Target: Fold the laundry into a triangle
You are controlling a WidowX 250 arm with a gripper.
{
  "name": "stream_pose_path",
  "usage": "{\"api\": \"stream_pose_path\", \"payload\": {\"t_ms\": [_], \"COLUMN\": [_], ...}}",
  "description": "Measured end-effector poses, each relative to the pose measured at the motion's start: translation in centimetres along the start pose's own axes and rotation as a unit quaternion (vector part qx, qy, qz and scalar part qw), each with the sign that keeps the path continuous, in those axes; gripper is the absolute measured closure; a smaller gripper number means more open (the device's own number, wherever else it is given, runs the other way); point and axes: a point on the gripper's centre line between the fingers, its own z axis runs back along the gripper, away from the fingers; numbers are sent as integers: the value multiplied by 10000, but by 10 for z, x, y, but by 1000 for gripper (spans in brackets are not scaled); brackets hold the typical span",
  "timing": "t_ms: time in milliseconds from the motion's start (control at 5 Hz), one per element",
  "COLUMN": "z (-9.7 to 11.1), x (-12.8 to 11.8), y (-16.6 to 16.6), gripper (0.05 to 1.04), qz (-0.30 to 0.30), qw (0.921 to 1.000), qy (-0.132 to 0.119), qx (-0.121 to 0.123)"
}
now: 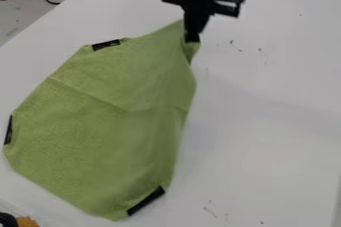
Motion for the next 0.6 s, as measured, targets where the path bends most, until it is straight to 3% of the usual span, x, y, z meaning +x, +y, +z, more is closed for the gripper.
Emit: {"api": "stream_pose_path", "payload": {"t_ms": [200, 400, 600], "z": [0, -29, -51], "x": [-13, -44, -74], "y": [36, 79, 97], "gripper": [1016, 1016, 1016], "qz": [667, 1288, 1557], "qw": [9974, 9906, 9866], "qy": [-270, -421, -380], "qx": [-3, -185, -317]}}
